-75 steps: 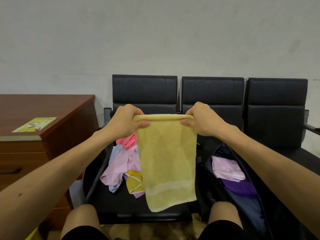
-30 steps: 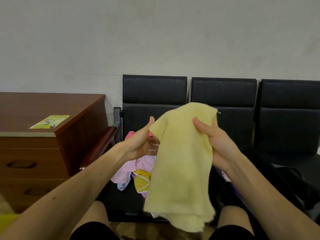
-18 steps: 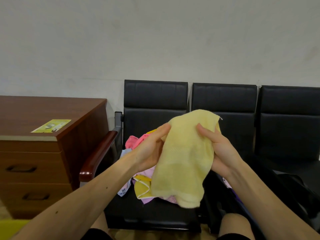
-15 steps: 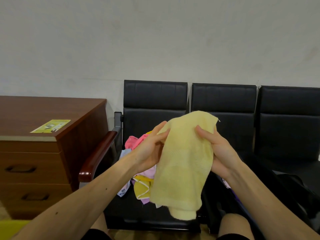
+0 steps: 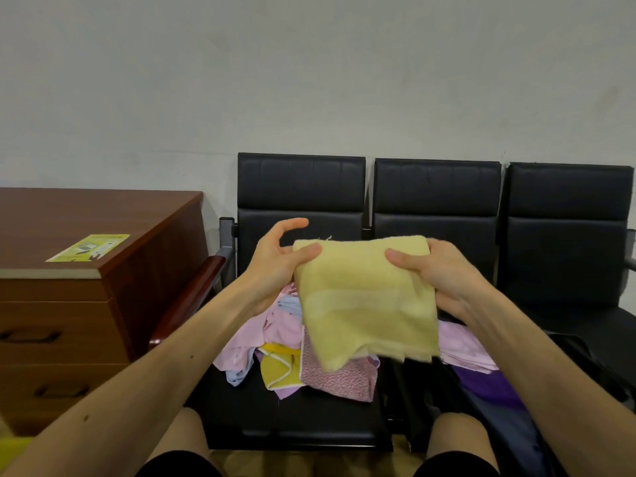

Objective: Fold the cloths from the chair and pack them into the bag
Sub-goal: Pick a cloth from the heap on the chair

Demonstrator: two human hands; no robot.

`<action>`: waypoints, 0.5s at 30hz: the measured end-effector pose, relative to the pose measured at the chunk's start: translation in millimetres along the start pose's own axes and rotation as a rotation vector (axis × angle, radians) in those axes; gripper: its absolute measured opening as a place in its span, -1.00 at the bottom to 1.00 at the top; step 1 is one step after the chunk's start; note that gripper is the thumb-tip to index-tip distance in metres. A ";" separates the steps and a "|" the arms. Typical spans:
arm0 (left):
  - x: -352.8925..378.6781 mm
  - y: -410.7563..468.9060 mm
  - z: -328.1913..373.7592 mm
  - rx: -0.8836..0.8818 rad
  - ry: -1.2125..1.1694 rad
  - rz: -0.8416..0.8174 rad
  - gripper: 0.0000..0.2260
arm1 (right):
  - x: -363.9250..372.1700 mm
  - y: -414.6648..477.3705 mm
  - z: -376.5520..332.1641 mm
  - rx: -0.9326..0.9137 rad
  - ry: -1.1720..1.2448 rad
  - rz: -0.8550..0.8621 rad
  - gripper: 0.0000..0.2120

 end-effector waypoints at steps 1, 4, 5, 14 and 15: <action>3.0 1.2 3.4 0.010 0.006 0.008 -0.69 | -3.2 5.2 -1.5 -0.041 -0.058 0.050 -0.55; 8.5 6.7 9.4 0.017 0.031 0.029 -0.89 | -14.4 14.6 -6.9 -0.169 -0.299 0.146 -0.32; 8.2 9.1 10.6 0.015 0.035 0.020 -0.90 | -18.5 16.5 -8.2 -0.203 -0.381 0.143 -0.26; -3.2 21.6 22.3 0.012 0.310 -0.081 -0.51 | -23.4 17.3 -15.5 -0.316 -0.790 0.050 -0.52; -3.3 23.3 21.2 0.029 0.392 -0.064 -0.47 | -22.5 17.8 -15.0 -0.328 -0.822 0.061 -0.56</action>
Point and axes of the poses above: each hand's wrist, its own y-axis towards the middle knuckle, its own x-axis out of the palm, z = x × y, the point moved 1 cm from there along y, towards the middle knuckle, and after that the axes turned 8 degrees about -z, right-handed, at the moved point
